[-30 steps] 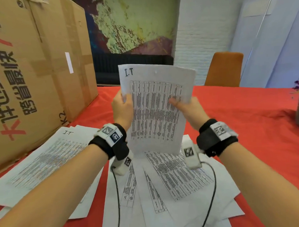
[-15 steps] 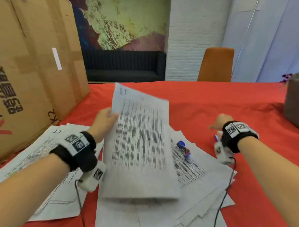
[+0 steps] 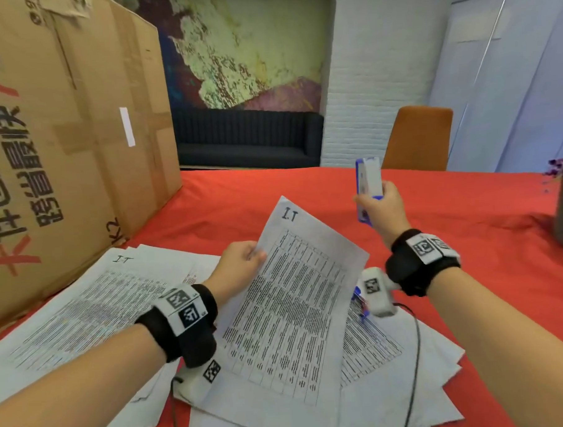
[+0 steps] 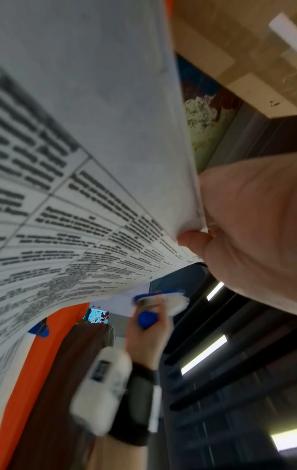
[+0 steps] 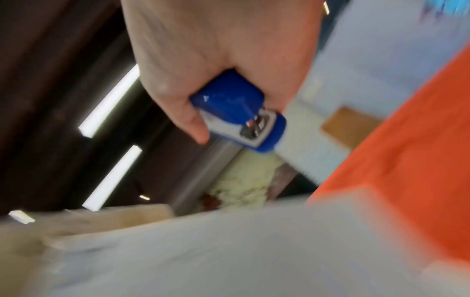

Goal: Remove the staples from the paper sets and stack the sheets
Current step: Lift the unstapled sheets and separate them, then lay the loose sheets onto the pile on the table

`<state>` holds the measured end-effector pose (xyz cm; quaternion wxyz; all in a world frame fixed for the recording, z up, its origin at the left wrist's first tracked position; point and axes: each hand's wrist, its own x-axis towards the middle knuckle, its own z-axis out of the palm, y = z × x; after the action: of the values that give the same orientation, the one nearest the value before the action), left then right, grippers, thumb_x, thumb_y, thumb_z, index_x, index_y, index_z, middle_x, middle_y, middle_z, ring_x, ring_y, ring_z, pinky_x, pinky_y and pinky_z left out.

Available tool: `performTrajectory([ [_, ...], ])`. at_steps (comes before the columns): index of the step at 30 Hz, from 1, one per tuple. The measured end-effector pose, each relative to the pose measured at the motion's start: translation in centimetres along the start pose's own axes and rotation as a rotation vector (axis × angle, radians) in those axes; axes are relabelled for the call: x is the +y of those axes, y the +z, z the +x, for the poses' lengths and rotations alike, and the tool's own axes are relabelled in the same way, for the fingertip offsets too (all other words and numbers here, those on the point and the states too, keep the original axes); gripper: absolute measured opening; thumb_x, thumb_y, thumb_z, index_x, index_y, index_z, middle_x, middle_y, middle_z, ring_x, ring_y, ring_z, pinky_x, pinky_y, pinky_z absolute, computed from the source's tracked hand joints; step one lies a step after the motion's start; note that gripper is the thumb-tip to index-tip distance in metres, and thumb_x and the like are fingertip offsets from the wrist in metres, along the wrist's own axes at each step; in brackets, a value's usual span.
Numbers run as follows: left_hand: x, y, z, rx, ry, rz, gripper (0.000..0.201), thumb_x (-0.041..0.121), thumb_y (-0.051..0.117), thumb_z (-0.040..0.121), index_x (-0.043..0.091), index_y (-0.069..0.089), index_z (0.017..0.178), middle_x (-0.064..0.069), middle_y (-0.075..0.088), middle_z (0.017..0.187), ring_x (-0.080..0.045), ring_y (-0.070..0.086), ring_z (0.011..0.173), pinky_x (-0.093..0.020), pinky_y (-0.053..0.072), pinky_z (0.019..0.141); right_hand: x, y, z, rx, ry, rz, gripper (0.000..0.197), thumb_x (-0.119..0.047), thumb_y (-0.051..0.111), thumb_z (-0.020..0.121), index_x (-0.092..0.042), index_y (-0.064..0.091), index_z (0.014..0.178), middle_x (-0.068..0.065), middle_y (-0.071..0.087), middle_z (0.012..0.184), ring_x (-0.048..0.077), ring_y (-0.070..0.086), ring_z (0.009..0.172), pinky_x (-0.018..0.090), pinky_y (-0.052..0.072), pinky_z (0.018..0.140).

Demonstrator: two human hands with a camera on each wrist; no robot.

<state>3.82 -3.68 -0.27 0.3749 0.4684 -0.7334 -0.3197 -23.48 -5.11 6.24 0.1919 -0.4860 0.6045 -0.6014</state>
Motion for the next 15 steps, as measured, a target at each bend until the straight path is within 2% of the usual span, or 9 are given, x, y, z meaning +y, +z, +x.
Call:
performTrajectory([
  [2, 0.5, 0.3, -0.1, 0.005, 0.028, 0.066, 0.028, 0.019, 0.05, 0.096, 0.01, 0.055, 0.071, 0.002, 0.05, 0.066, -0.014, 0.044, 0.06, -0.028, 0.034, 0.061, -2.1, 3.1, -1.0, 0.003, -0.059, 0.237, 0.025, -0.029, 0.068, 0.068, -0.022, 0.055, 0.087, 0.0, 0.056, 0.078, 0.018, 0.053, 0.072, 0.034, 0.046, 0.065],
  [5, 1.2, 0.3, -0.2, 0.035, 0.047, 0.105, 0.038, 0.016, 0.049, 0.096, 0.019, 0.043, 0.059, 0.007, 0.04, 0.059, -0.01, 0.036, 0.054, -0.026, 0.027, 0.053, -3.3, 6.0, -2.4, -0.081, -0.113, 0.313, 0.017, -0.021, 0.067, 0.083, -0.018, 0.054, 0.095, -0.002, 0.056, 0.081, 0.012, 0.054, 0.073, 0.03, 0.048, 0.069],
  [7, 1.6, 0.2, -0.2, 0.04, 0.051, 0.113, 0.036, 0.015, 0.049, 0.096, 0.016, 0.045, 0.06, 0.007, 0.042, 0.059, -0.01, 0.038, 0.055, -0.025, 0.028, 0.054, -3.6, 7.1, -3.1, -0.164, -0.115, 0.304, 0.014, -0.028, 0.065, 0.083, -0.02, 0.055, 0.088, -0.003, 0.056, 0.079, 0.012, 0.054, 0.071, 0.028, 0.047, 0.067],
  [10, 1.7, 0.3, -0.1, 0.026, 0.063, 0.115, 0.028, 0.015, 0.05, 0.095, 0.007, 0.053, 0.069, 0.001, 0.047, 0.064, -0.014, 0.042, 0.061, -0.026, 0.032, 0.059, -4.1, 8.3, -3.8, -0.22, -0.118, 0.215, 0.022, -0.036, 0.062, 0.086, -0.018, 0.054, 0.076, -0.002, 0.055, 0.072, 0.014, 0.052, 0.065, 0.029, 0.044, 0.063],
  [13, 2.0, 0.7, -0.1, 0.019, 0.057, 0.111, 0.026, 0.013, 0.049, 0.095, 0.009, 0.053, 0.07, 0.001, 0.051, 0.064, -0.015, 0.043, 0.06, -0.026, 0.033, 0.058, -4.8, 9.0, -4.1, -0.163, -0.188, 0.064, 0.038, -0.043, 0.055, 0.091, -0.018, 0.045, 0.064, -0.003, 0.048, 0.064, 0.013, 0.045, 0.059, 0.028, 0.038, 0.057],
  [15, 2.1, 0.9, -0.2, 0.007, 0.069, 0.112, 0.023, 0.014, 0.048, 0.095, 0.005, 0.059, 0.077, -0.003, 0.057, 0.068, -0.017, 0.047, 0.063, -0.028, 0.036, 0.06, -5.1, 9.2, -4.1, -0.128, -0.21, 0.012, 0.044, -0.045, 0.053, 0.091, -0.019, 0.04, 0.059, -0.003, 0.044, 0.059, 0.014, 0.043, 0.055, 0.03, 0.037, 0.056],
])
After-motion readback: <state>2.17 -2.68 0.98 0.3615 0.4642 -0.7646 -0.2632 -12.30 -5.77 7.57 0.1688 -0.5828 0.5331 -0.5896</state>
